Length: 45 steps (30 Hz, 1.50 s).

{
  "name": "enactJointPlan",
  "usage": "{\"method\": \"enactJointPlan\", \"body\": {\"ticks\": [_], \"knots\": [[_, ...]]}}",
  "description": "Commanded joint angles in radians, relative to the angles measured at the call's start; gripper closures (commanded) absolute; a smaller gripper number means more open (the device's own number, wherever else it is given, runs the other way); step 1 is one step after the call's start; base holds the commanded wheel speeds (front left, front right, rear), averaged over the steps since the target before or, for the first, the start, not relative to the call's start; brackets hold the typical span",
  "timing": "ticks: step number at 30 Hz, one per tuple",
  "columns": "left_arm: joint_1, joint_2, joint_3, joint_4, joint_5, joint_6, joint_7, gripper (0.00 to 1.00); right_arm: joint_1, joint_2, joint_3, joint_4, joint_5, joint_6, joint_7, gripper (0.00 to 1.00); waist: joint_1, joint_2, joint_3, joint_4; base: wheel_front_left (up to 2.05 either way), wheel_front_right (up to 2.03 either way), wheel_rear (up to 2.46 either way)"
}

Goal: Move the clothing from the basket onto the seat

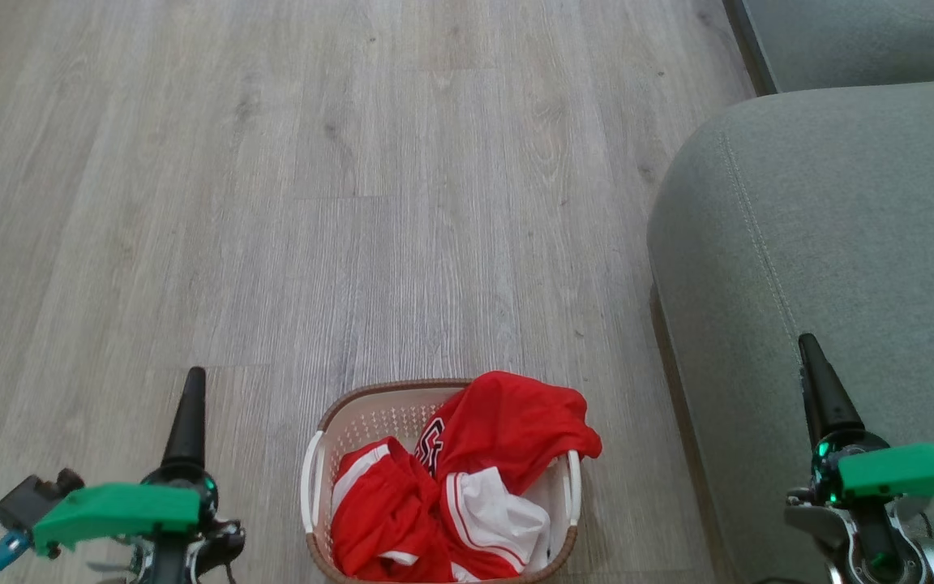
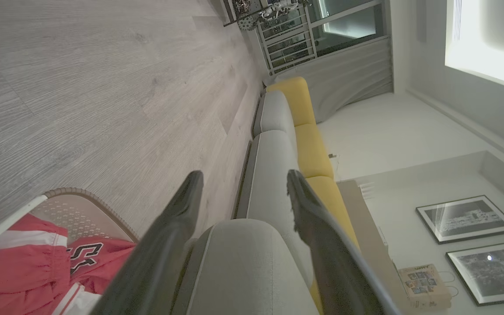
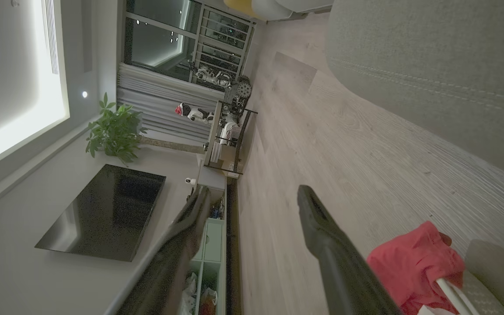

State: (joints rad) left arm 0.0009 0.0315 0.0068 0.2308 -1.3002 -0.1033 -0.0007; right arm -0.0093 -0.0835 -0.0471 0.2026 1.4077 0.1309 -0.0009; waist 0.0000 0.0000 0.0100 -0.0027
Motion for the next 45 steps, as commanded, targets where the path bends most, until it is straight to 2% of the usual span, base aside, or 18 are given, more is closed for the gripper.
{"method": "enactJointPlan", "body": {"ticks": [1, 14, 22, 45], "knots": [[-0.054, 0.011, -0.001, -0.047, 0.054, 0.006, -0.014, 0.0, -0.048, -0.028, 0.015, -0.049, -0.042, 0.0, -0.013, 0.0, 0.0, 0.0, 0.0, 0.0, 0.0, 0.0, 0.0], [-0.057, 0.012, -0.038, -0.069, 0.316, 0.051, -0.052, 0.0, -0.055, -0.069, 0.066, -0.08, -0.3, 0.0, -0.051, 0.0, 0.0, 0.0, -0.004, 0.001, 0.0, 0.0, 0.0], [-0.059, 0.013, -0.058, -0.075, 0.436, 0.07, -0.072, 0.0, -0.057, -0.078, 0.081, -0.096, -0.416, 0.0, -0.071, 0.0, 0.0, 0.0, -0.005, 0.001, 0.0, 0.0, 0.0], [-0.067, 0.015, -0.106, -0.129, 0.72, 0.111, -0.14, 0.0, -0.066, -0.112, 0.127, -0.136, -0.664, 0.0, -0.139, 0.0, 0.0, 0.0, -0.003, 0.001, 0.0, 0.0, 0.0]]}}
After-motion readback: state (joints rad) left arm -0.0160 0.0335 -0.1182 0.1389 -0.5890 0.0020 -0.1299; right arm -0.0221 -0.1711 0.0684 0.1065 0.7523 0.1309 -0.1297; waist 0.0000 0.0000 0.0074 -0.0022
